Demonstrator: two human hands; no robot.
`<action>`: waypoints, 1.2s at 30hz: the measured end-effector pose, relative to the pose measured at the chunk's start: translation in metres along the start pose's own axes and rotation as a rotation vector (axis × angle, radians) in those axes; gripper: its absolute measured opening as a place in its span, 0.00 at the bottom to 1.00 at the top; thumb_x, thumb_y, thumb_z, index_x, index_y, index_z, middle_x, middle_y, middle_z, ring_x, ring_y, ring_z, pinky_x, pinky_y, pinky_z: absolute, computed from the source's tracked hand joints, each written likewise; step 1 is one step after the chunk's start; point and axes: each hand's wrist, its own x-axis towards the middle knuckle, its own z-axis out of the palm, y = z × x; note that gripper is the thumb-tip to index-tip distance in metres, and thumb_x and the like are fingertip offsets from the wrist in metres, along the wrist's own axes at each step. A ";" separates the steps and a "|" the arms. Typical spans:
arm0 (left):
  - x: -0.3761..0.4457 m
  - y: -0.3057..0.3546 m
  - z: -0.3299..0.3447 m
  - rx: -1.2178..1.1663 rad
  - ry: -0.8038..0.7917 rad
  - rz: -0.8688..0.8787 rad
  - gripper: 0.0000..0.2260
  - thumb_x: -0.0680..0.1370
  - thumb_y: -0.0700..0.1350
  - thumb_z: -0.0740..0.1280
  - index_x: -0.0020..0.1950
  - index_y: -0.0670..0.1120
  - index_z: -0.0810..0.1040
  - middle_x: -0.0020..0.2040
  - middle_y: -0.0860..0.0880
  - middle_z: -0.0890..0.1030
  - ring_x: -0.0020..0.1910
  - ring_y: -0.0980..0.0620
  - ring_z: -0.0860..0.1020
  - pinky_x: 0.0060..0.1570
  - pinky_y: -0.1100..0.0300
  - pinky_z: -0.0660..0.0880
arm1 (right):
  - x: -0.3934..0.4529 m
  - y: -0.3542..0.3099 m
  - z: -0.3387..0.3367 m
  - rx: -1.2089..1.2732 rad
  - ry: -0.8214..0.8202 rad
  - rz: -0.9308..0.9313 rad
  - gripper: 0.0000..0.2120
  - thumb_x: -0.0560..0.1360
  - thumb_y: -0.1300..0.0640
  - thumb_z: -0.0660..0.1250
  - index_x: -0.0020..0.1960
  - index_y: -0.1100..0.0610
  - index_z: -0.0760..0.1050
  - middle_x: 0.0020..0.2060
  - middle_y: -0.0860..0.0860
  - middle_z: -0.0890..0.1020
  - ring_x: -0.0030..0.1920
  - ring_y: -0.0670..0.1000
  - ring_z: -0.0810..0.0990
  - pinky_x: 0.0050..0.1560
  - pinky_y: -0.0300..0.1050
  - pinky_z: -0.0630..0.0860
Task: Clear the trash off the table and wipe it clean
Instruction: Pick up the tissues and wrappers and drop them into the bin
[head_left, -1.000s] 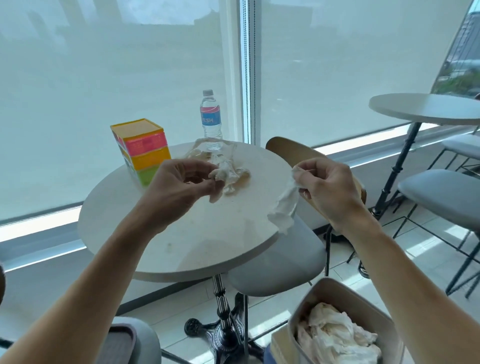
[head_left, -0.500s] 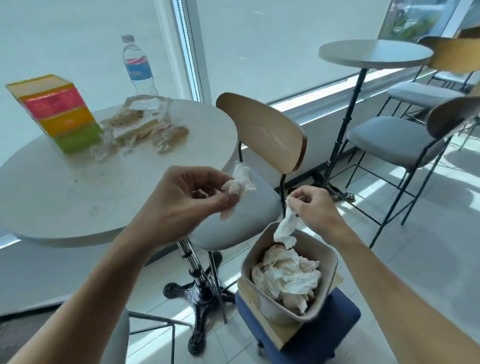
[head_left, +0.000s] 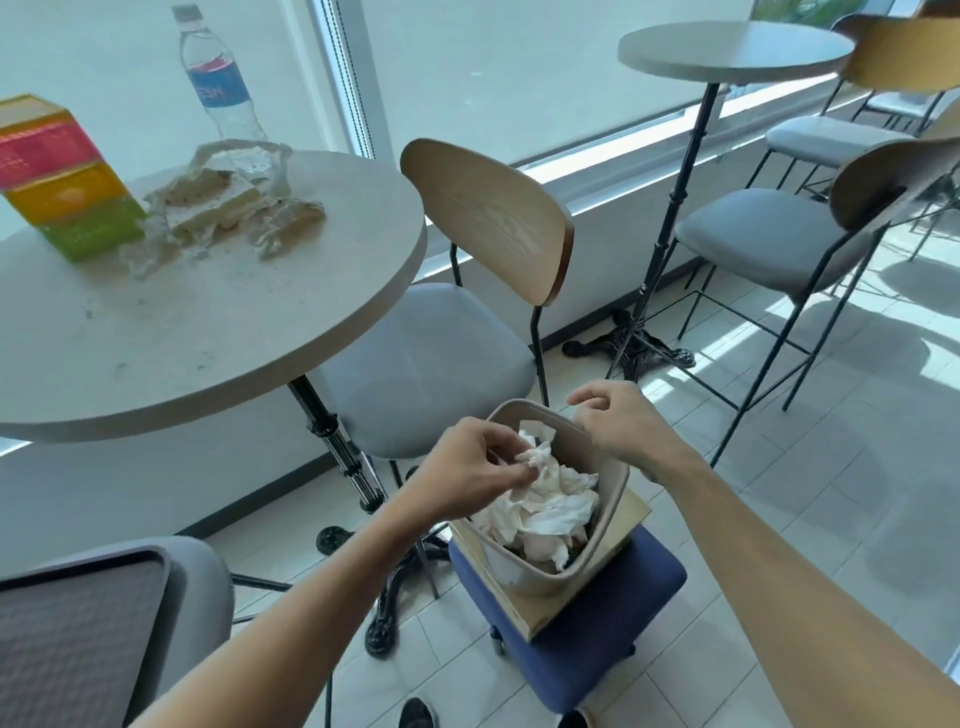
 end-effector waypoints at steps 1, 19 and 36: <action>0.005 -0.005 0.007 0.016 0.002 -0.024 0.04 0.74 0.45 0.74 0.47 0.47 0.85 0.40 0.49 0.85 0.36 0.56 0.79 0.42 0.57 0.79 | -0.001 -0.001 -0.002 0.003 -0.011 -0.015 0.11 0.76 0.62 0.63 0.53 0.52 0.80 0.45 0.49 0.82 0.48 0.49 0.80 0.47 0.41 0.75; -0.034 0.052 -0.081 0.125 0.213 0.069 0.09 0.75 0.50 0.72 0.54 0.55 0.81 0.49 0.56 0.83 0.46 0.62 0.81 0.49 0.62 0.80 | -0.005 -0.141 -0.010 0.065 -0.218 -0.430 0.07 0.79 0.56 0.66 0.56 0.50 0.79 0.48 0.50 0.81 0.50 0.48 0.80 0.52 0.45 0.80; -0.057 0.007 -0.295 0.336 0.674 -0.047 0.07 0.75 0.48 0.73 0.52 0.51 0.83 0.45 0.55 0.83 0.41 0.59 0.81 0.41 0.65 0.78 | 0.069 -0.297 0.127 -0.341 -0.098 -0.596 0.29 0.75 0.50 0.68 0.74 0.50 0.66 0.64 0.58 0.71 0.66 0.60 0.71 0.66 0.50 0.69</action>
